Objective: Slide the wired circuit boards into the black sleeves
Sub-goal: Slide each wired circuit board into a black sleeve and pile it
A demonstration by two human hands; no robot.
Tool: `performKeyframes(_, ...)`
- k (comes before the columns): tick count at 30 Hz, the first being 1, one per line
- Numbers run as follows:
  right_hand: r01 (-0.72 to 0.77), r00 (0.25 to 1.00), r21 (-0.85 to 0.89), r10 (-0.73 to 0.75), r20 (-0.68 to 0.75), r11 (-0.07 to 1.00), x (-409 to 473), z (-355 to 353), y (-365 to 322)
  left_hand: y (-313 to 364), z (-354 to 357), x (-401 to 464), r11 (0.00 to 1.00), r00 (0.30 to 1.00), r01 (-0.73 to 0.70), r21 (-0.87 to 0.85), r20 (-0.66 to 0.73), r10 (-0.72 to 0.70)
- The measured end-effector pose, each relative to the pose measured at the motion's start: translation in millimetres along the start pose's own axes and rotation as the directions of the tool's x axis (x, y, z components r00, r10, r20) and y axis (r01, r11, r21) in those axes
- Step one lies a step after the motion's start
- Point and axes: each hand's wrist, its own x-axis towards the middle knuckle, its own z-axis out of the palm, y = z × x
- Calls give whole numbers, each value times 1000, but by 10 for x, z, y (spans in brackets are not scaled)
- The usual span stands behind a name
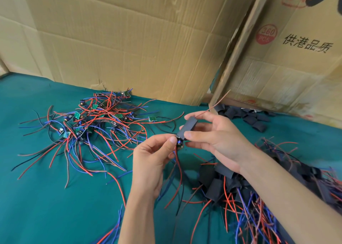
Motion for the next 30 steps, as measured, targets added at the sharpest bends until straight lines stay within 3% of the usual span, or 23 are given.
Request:
performKeyframes(7,24,999,2,-24,43,1000,-46,-45,17,-7,43,-17,1000,1000,25,-13,19,-25)
performKeyframes(12,-35,998,175,24,64,984,-52,14,47,0,75,-20,996,997,20,89,-75,-14)
performKeyframes(15,-55,998,205,49,35,977,-38,31,70,22,54,-26,1000,999,7,12,-52,-6)
performKeyframes(18,-32,999,166,36,-23,986,-31,-12,44,78,39,-40,996,999,52,-76,17,-51)
performKeyframes(22,-46,998,25,45,45,999,-73,-9,32,60,63,-40,997,998,68,47,9,-68)
performKeyframes(25,-63,994,24,60,88,998,-100,23,33,25,61,-32,989,998,66,129,-15,-65)
performKeyframes(30,-53,997,-28,51,-53,998,-128,11,-68,39,96,-51,978,996,28,205,81,-46)
